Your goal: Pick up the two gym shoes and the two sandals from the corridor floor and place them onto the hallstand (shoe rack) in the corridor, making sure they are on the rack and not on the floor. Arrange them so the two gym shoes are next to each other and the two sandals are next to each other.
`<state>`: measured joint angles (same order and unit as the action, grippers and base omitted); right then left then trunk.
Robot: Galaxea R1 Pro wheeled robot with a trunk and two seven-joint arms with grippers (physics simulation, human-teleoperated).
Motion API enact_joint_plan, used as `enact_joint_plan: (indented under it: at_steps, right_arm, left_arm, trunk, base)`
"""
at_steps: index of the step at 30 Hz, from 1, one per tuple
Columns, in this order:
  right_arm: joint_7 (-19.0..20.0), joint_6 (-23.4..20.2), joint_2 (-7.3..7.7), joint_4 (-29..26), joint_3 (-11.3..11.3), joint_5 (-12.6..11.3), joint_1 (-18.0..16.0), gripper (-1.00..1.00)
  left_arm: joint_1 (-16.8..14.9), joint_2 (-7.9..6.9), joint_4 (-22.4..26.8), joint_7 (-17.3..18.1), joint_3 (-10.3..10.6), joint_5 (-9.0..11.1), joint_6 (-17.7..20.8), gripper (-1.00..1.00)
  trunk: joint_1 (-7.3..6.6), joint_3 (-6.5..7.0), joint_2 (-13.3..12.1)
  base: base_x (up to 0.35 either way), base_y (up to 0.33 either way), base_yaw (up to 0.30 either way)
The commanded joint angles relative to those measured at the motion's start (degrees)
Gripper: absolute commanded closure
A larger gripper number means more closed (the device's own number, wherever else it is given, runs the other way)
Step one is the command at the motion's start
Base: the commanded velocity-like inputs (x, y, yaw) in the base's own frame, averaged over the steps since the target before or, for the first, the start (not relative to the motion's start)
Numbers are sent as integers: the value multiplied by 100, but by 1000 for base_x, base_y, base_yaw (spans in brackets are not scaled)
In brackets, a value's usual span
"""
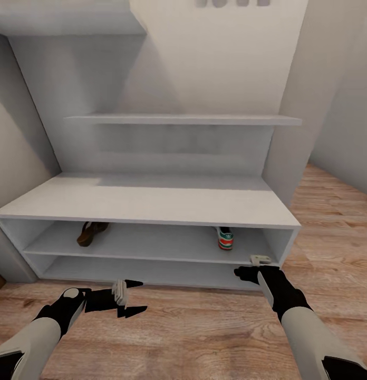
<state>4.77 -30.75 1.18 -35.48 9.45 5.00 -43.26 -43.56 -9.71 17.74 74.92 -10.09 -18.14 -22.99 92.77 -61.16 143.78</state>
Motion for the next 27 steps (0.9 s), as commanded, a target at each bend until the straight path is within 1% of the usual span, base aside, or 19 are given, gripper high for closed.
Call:
enact_joint_plan:
  at_steps: [1,17,20,25,27]
  right_arm:
    - [50,-28,-3,-8,25,54,-1,-100]
    - [59,-19,-12,-15,47,47,76,-100]
    - [59,85,-12,-18,58,46,79,-100]
    - [65,469,-17,-20,64,45,80,-100]
    - [63,517,-22,-20,65,45,80,-100]
  left_arm:
    - [-3,4,2,21,-48,-49,-30,-100]
    - [-3,-4,2,14,-55,-49,-30,-100]
    - [-3,-4,2,12,-55,-47,-30,-100]
    - [-3,-11,2,7,-55,-43,-25,-100]
    - [-3,-12,2,6,-55,-42,-24,-100]
  trunk:
    - [-1,-5,2]
    - [-1,-5,2]
    - [-1,-5,2]
    - [-1,-5,2]
    - [-1,-5,2]
  base:
    - [-4,0,0]
    - [0,0,0]
    - [0,0,0]
    - [0,0,0]
    - [0,0,0]
